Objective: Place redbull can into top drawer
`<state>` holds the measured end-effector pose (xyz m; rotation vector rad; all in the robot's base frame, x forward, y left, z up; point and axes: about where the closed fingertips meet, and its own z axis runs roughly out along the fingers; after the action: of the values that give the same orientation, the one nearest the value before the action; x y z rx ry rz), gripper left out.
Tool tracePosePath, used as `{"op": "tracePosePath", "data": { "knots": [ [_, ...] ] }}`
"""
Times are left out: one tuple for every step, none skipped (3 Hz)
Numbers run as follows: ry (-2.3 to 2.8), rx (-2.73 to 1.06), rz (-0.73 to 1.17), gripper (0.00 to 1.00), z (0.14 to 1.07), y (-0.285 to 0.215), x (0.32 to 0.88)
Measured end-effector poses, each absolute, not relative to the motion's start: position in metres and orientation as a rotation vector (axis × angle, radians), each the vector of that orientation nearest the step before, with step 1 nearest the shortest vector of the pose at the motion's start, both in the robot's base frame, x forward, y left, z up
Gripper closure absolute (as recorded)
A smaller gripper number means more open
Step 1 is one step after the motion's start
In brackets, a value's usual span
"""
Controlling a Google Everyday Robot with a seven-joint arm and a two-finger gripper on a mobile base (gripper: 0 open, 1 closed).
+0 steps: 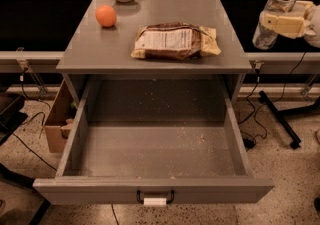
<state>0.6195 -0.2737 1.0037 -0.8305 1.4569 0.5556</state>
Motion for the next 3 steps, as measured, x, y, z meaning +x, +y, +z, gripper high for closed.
{"op": "tracePosePath", "data": {
  "knots": [
    [1.44, -0.85, 0.659, 1.0, 0.98, -0.253, 0.624],
    [1.441, -0.86, 0.661, 1.0, 0.979, -0.248, 0.625],
    [1.436, -0.888, 0.686, 1.0, 0.965, -0.231, 0.608]
  ]
}}
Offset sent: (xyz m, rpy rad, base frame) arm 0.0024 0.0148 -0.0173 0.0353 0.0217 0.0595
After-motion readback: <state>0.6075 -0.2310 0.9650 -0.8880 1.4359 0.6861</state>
